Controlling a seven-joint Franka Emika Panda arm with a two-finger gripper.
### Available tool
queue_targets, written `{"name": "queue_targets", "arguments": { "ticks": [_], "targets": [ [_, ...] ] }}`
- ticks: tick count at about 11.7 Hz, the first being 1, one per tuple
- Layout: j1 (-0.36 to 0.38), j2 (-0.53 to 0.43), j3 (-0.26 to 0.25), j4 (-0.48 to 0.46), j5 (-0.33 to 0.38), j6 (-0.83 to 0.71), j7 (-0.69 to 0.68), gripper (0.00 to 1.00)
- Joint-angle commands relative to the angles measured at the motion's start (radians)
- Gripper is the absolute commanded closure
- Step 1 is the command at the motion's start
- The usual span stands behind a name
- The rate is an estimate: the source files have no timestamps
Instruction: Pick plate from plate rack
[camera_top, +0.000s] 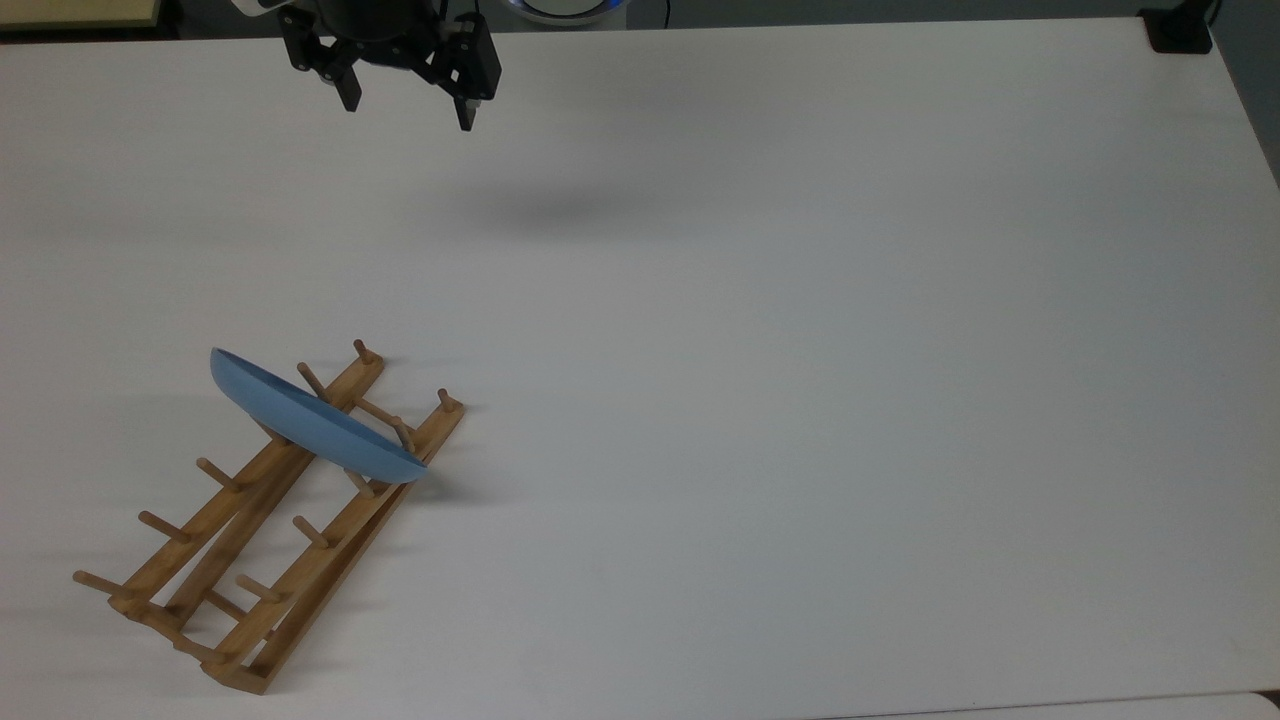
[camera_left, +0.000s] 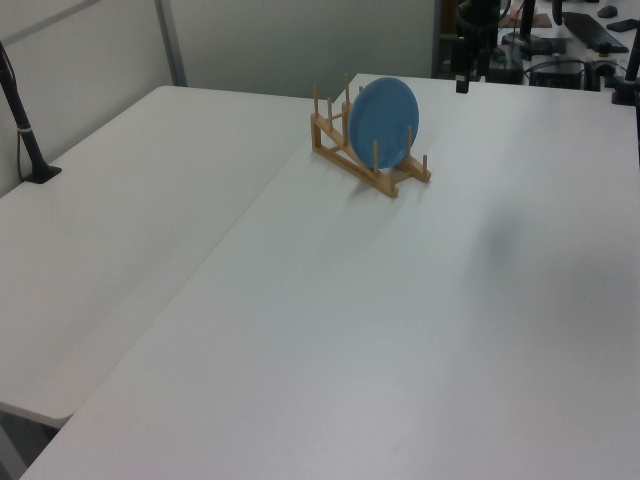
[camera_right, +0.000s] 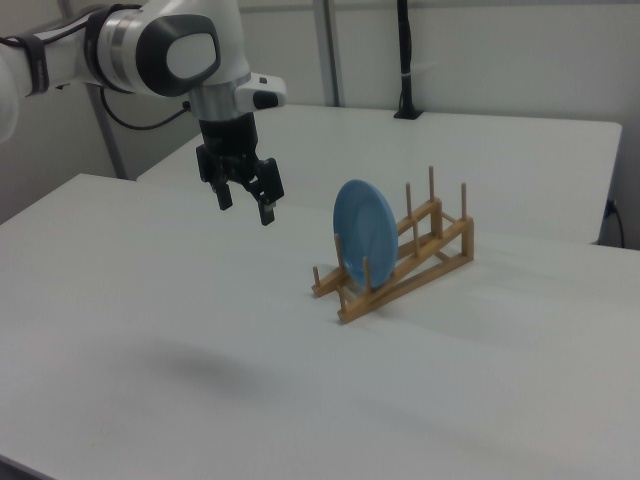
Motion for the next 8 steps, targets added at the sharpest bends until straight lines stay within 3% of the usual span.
{"name": "queue_targets", "arguments": {
  "ticks": [1,8],
  "targets": [
    [0.008,-0.012,-0.010,-0.004,-0.001,-0.004,-0.008,0.00],
    [0.009,0.000,-0.009,-0.011,-0.027,0.077,-0.069,0.00]
  ]
}}
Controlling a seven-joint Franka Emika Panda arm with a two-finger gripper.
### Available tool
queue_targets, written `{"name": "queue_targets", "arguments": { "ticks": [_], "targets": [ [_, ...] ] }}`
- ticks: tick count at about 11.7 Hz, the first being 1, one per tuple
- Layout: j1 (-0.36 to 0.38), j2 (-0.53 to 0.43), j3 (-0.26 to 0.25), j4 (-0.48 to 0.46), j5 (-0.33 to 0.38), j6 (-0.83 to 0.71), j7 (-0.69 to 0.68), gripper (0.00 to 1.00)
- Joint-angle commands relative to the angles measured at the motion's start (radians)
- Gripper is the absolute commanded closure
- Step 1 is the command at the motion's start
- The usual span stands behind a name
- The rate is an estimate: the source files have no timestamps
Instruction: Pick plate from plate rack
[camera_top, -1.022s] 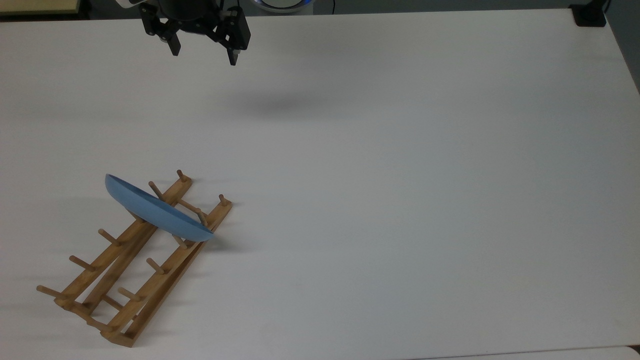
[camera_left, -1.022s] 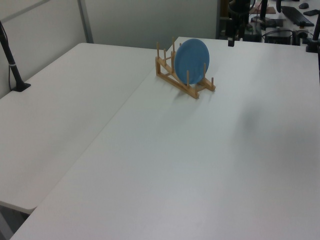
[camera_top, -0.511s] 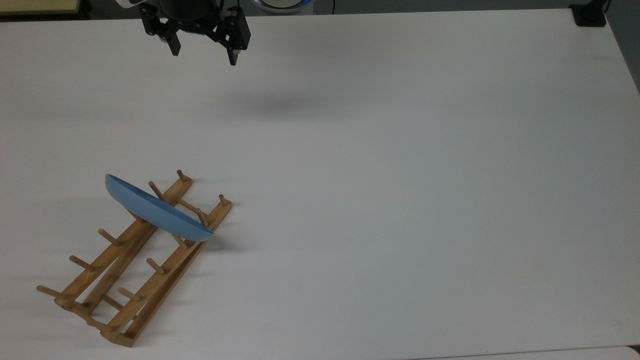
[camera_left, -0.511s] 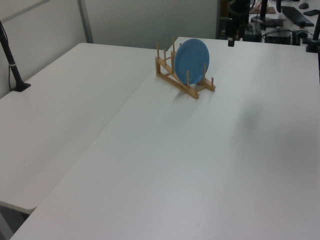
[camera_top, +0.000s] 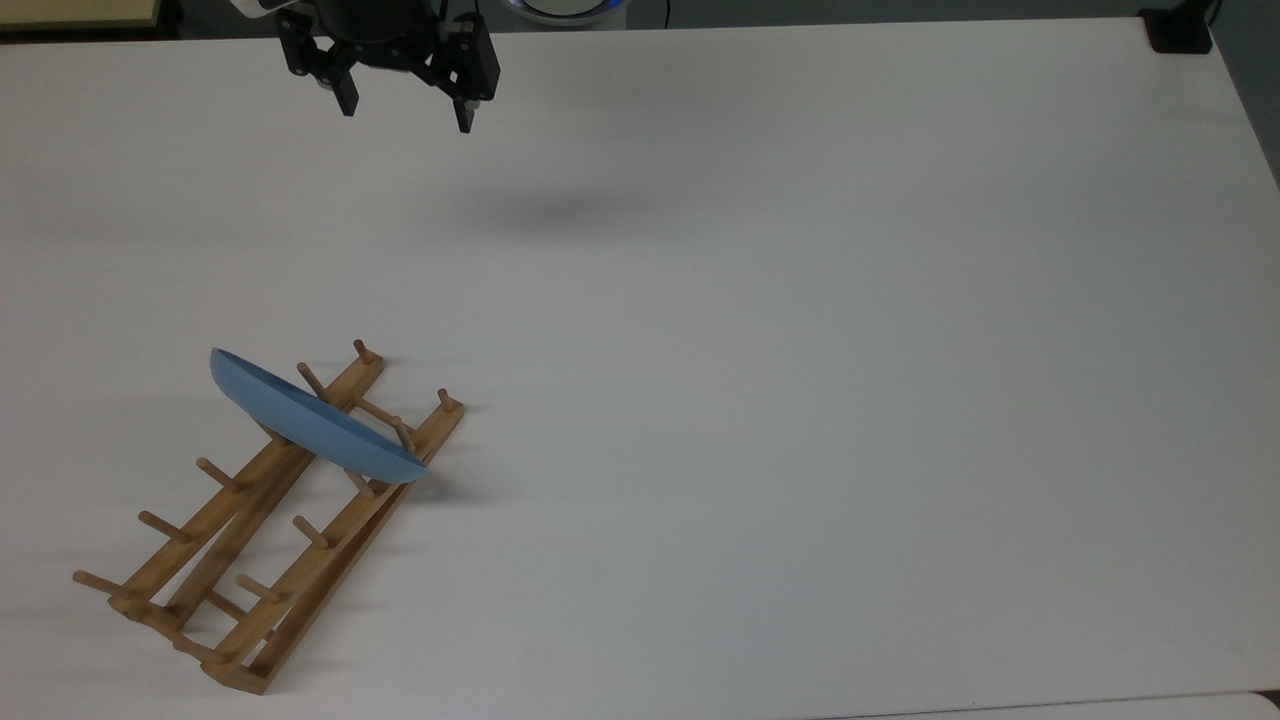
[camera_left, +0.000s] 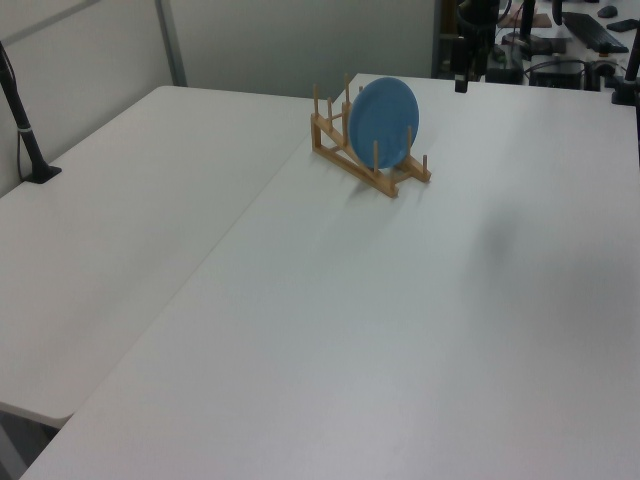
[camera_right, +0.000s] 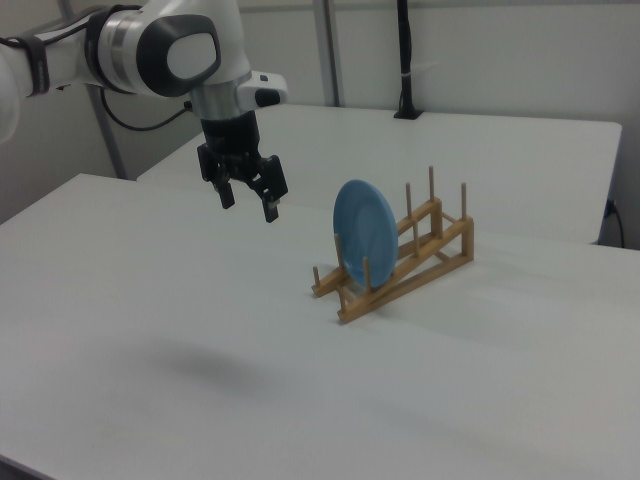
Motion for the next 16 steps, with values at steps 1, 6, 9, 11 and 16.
{"name": "queue_targets", "arguments": {
  "ticks": [1,6,9,11,16],
  "targets": [
    [0.011,0.000,-0.009,-0.009,-0.024,0.057,-0.032,0.00],
    [0.012,0.049,-0.009,-0.012,-0.079,0.375,-0.155,0.00],
    [0.015,0.093,-0.041,-0.011,-0.079,0.596,-0.311,0.00],
    [0.012,0.145,-0.059,-0.008,-0.085,0.769,-0.413,0.04],
    [0.020,0.207,-0.102,0.003,-0.336,0.848,-0.596,0.18]
  ]
}}
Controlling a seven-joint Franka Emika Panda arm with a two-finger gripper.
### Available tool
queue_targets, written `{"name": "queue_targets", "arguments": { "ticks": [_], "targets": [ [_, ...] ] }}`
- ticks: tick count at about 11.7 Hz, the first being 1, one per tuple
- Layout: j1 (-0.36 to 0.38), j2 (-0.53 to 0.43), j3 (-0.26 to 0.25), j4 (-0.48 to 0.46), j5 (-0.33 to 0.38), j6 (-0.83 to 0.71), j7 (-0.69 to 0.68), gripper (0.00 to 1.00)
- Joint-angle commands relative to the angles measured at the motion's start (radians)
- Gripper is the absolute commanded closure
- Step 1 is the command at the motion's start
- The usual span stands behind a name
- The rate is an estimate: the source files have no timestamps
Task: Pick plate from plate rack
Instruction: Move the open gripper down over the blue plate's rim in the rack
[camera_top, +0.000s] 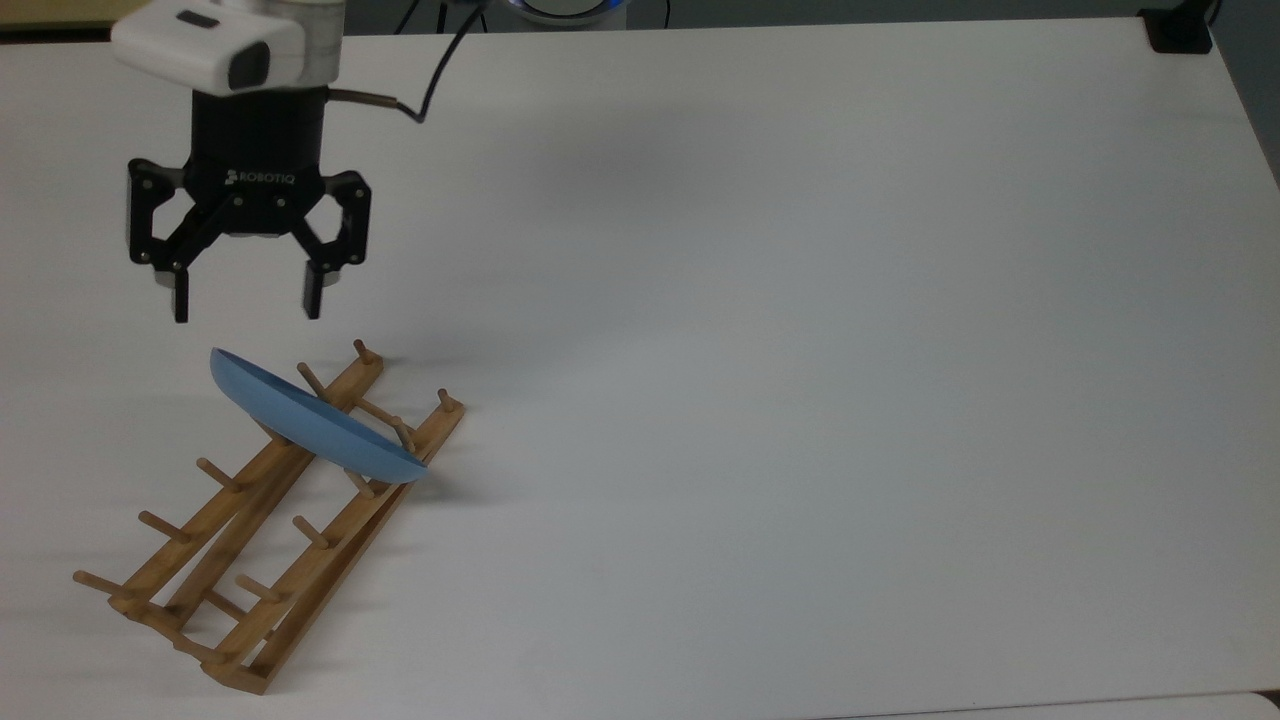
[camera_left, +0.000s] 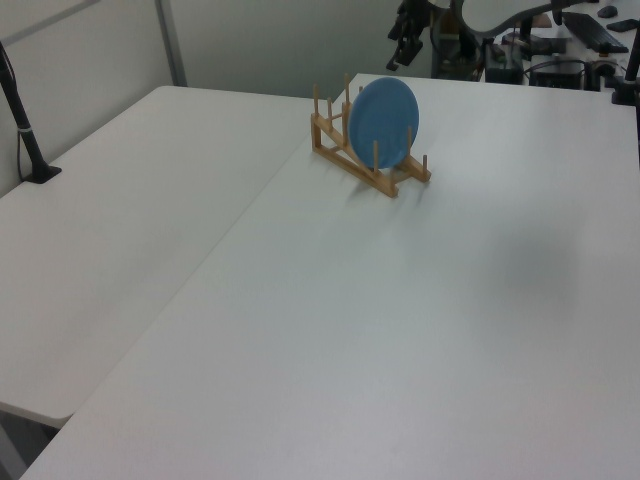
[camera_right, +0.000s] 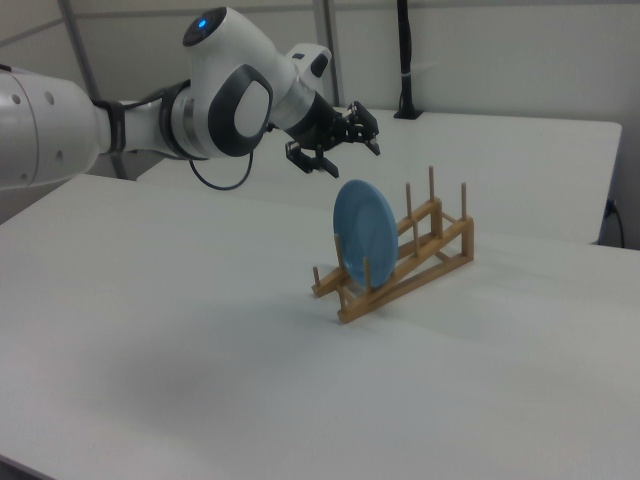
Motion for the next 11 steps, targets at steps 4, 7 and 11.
{"name": "queue_targets", "arguments": {
  "ticks": [4,7,11],
  "targets": [
    [0.033,0.096,-0.042,0.056,-0.247,0.018,-0.058,0.25],
    [0.033,0.142,-0.054,0.078,-0.267,0.040,-0.058,0.31],
    [0.064,0.153,-0.091,0.078,-0.287,0.075,-0.058,0.62]
  ]
}}
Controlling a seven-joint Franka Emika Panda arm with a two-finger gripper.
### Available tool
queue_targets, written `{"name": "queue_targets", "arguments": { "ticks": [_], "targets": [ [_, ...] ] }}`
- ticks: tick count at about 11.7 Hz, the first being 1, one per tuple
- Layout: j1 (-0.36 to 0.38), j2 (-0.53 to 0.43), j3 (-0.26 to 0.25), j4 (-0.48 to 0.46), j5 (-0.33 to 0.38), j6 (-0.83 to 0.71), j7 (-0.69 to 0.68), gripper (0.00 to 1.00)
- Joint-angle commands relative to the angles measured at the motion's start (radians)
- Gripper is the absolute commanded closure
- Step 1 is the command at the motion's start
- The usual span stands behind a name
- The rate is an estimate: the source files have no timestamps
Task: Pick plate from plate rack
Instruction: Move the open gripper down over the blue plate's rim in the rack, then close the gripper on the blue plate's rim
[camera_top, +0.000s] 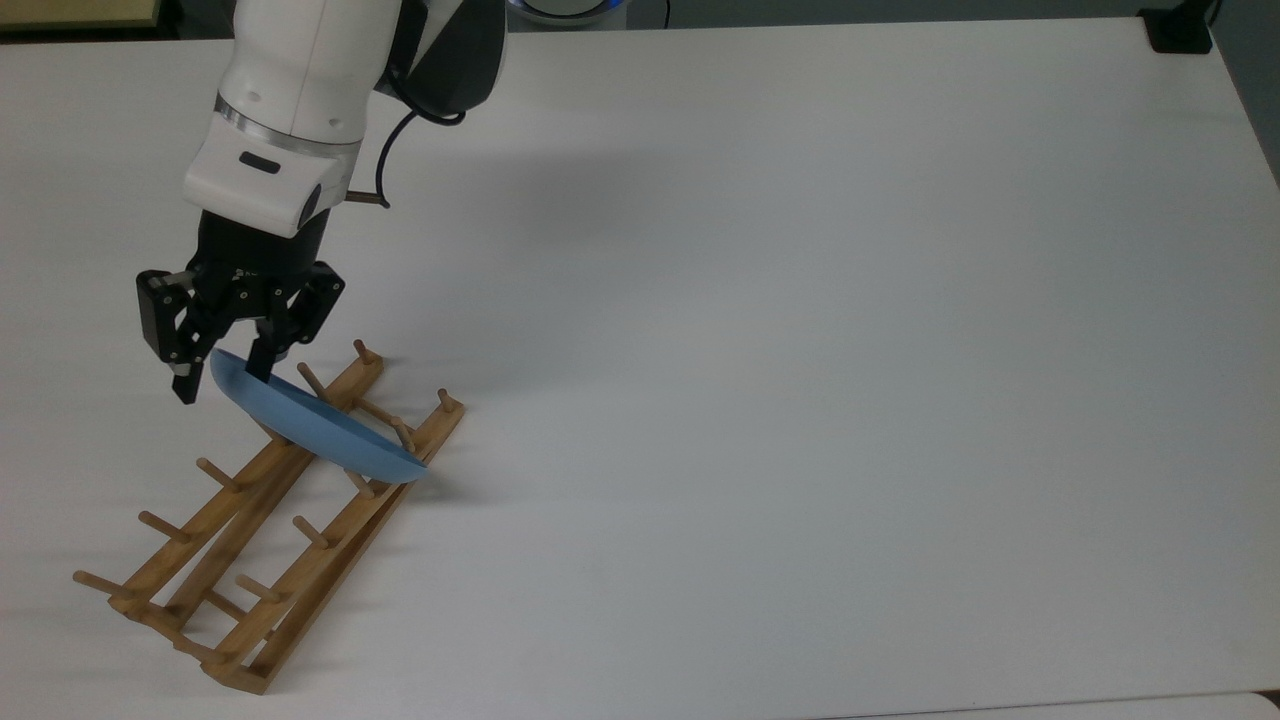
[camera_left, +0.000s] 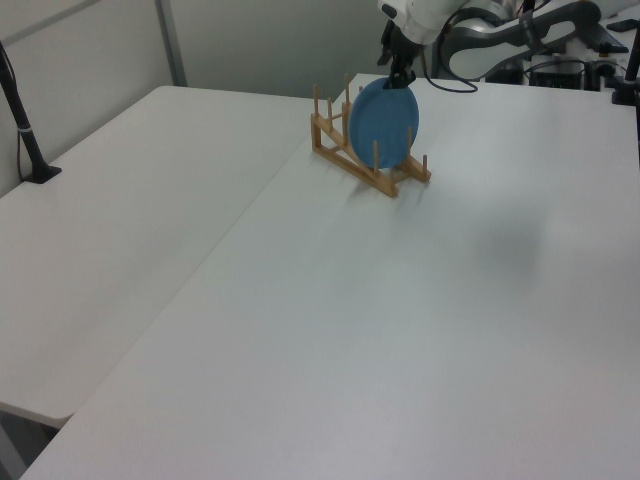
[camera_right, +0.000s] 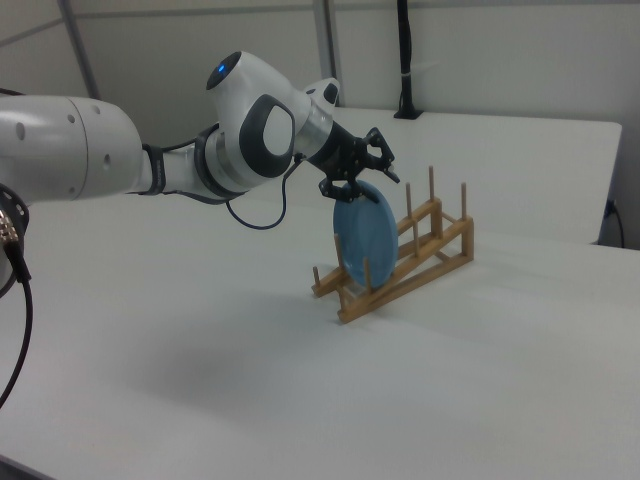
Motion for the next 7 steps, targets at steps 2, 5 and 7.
{"name": "queue_targets", "arguments": {
  "ticks": [2,5,7],
  "targets": [
    [0.040,0.003,-0.039,0.010,-0.078,0.021,-0.009,0.81],
    [0.040,0.001,-0.039,0.010,-0.082,0.021,-0.009,0.91],
    [0.040,-0.002,-0.039,0.010,-0.085,0.021,-0.009,0.93]
  ]
}}
